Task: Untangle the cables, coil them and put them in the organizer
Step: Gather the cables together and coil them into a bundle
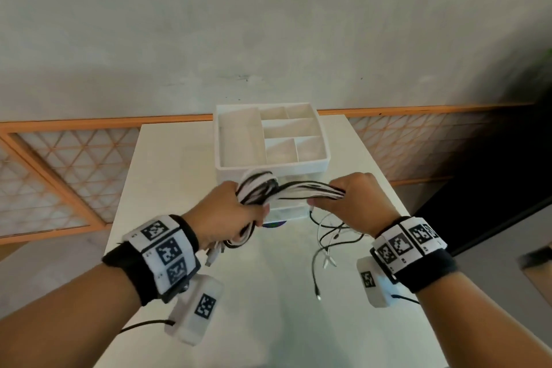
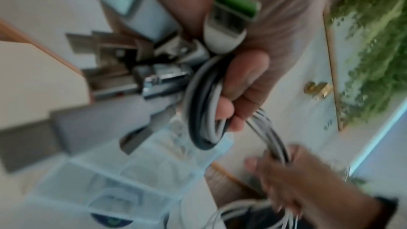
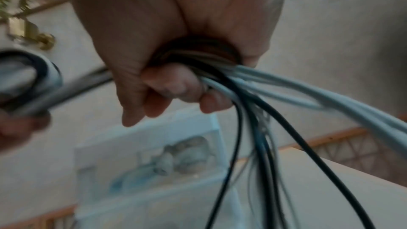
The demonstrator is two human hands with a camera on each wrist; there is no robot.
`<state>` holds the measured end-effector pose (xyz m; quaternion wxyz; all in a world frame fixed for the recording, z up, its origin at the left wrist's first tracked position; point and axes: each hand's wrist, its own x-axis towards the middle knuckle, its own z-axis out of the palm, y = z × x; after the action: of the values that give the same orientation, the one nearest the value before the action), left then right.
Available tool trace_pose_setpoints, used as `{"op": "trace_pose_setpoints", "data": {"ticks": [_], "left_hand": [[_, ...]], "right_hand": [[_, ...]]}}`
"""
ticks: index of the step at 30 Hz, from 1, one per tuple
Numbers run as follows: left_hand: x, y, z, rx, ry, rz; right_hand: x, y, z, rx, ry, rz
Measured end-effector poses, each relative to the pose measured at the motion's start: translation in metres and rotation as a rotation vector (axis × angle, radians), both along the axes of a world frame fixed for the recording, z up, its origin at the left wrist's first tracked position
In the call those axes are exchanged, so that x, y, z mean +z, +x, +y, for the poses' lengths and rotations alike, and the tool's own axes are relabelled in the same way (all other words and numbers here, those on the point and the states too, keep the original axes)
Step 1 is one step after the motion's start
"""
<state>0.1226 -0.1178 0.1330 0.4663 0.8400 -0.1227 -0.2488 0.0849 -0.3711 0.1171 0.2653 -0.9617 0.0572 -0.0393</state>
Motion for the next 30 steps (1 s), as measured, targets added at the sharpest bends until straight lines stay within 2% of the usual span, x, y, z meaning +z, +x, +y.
{"op": "trace_pose_setpoints", "data": {"ticks": [2, 4, 8, 10, 13, 15, 18, 23, 26, 30], "left_hand": [[0.009, 0.005, 0.003, 0.039, -0.104, 0.026], [0.015, 0.006, 0.002, 0.046, -0.18, 0.067], [0.009, 0.006, -0.001, 0.163, -0.128, 0.063], [0.006, 0.0, -0.01, 0.215, -0.203, 0.171], [0.012, -0.006, -0.025, 0.125, -0.274, 0.224], [0.02, -0.009, -0.03, 0.042, -0.333, 0.228], [0.033, -0.011, -0.029, 0.051, -0.479, 0.27], [0.031, -0.008, -0.02, 0.211, -0.568, 0.245], [0.031, -0.011, -0.024, 0.35, -0.576, 0.207], [0.03, -0.008, -0.025, 0.462, -0.619, 0.241]], "right_hand": [[-0.007, 0.002, -0.008, -0.08, -0.01, 0.087], [-0.008, 0.004, -0.011, -0.132, 0.017, 0.074], [0.014, 0.003, -0.003, -0.097, 0.27, -0.104], [0.03, 0.005, 0.015, -0.072, 0.346, -0.253], [0.04, -0.001, 0.063, 0.055, 0.259, -0.383], [0.035, -0.011, 0.089, 0.201, 0.282, -0.366], [0.024, -0.02, 0.103, 0.333, 0.234, -0.275], [0.019, -0.029, 0.099, 0.401, -0.101, -0.19], [0.017, -0.03, 0.099, 0.429, -0.133, -0.222], [0.013, -0.031, 0.094, 0.462, -0.041, -0.244]]}}
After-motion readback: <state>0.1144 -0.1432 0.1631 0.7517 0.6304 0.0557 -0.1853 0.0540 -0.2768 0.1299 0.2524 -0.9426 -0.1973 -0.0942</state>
